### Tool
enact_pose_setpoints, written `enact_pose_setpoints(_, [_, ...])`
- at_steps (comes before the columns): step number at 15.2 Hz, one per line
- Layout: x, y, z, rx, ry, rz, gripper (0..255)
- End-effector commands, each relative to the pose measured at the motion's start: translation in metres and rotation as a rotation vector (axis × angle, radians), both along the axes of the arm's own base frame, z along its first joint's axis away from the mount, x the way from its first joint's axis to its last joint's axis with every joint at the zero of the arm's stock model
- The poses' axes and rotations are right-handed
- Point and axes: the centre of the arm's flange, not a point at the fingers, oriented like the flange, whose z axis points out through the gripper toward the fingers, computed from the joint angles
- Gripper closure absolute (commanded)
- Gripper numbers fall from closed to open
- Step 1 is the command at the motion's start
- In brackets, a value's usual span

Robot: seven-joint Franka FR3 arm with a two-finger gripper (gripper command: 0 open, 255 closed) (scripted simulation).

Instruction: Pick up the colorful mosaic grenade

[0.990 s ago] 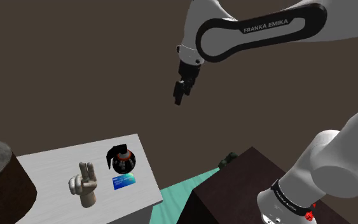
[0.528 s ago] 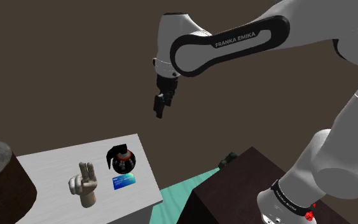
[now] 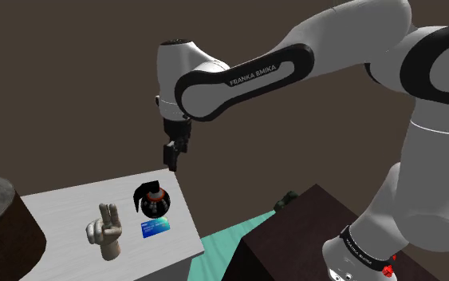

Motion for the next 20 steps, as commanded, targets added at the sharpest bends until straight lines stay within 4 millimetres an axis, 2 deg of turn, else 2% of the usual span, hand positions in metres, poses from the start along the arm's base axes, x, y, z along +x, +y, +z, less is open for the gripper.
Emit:
enact_pose_setpoints(1, [-0.002,0.021,-0.013,-0.001,0.013,0.037,0])
enact_pose_setpoints(5, [-0.006,0.066,-0.042,-0.002,0.039,0.109,0])
enact_pose_setpoints(6, [-0.006,0.067,-0.043,-0.002,0.04,0.111,0])
enact_pose_setpoints(13, [-0.006,0.067,-0.083,-0.002,0.04,0.111,0])
enact_pose_setpoints(15, [-0.006,0.067,-0.083,-0.002,0.04,0.111,0])
enact_pose_setpoints(16, [-0.006,0.067,-0.083,-0.002,0.04,0.111,255])
enact_pose_setpoints(20, [-0.006,0.067,-0.083,-0.002,0.04,0.111,255])
